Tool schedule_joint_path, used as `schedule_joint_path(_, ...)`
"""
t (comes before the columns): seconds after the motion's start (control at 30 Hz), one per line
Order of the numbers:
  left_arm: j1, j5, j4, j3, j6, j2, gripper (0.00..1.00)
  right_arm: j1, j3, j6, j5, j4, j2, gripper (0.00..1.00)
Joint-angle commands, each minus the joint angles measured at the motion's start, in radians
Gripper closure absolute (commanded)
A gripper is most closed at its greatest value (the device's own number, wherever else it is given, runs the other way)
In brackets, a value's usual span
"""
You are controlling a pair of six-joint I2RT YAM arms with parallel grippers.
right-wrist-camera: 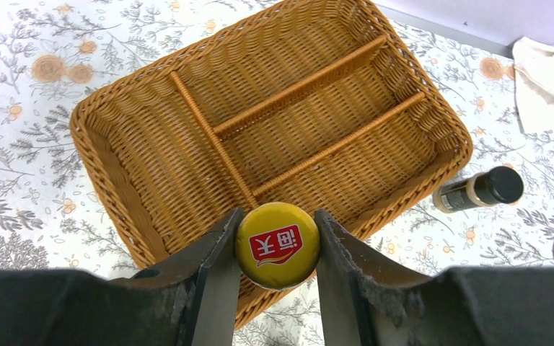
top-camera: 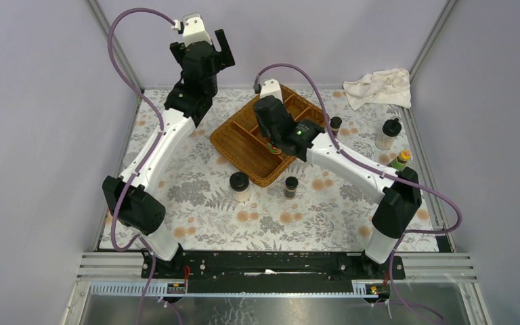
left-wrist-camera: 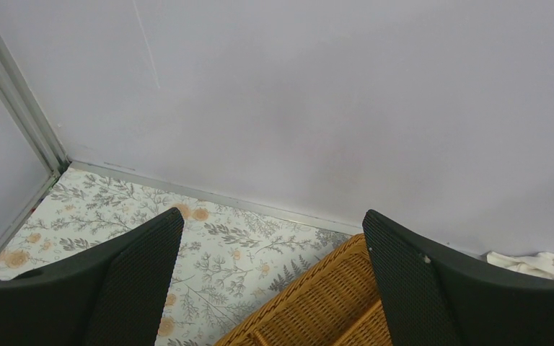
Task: Organize the condiment bottles
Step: Place the bottle in the storage box.
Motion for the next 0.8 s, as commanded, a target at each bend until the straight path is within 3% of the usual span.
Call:
schedule_joint_path(0.0, 0.010, -0.030, 0.015, 0.024, 0.017, -0.025, 0.01, 0.039, 0.087, -0.026, 0.026, 0.088, -0.001, 1.00)
schedule_joint_path(0.77, 0.014, -0.029, 0.016, 0.018, 0.005, -0.029, 0.01, 0.123, -0.018, 0.021, -0.004, 0.177, -0.024, 1.00)
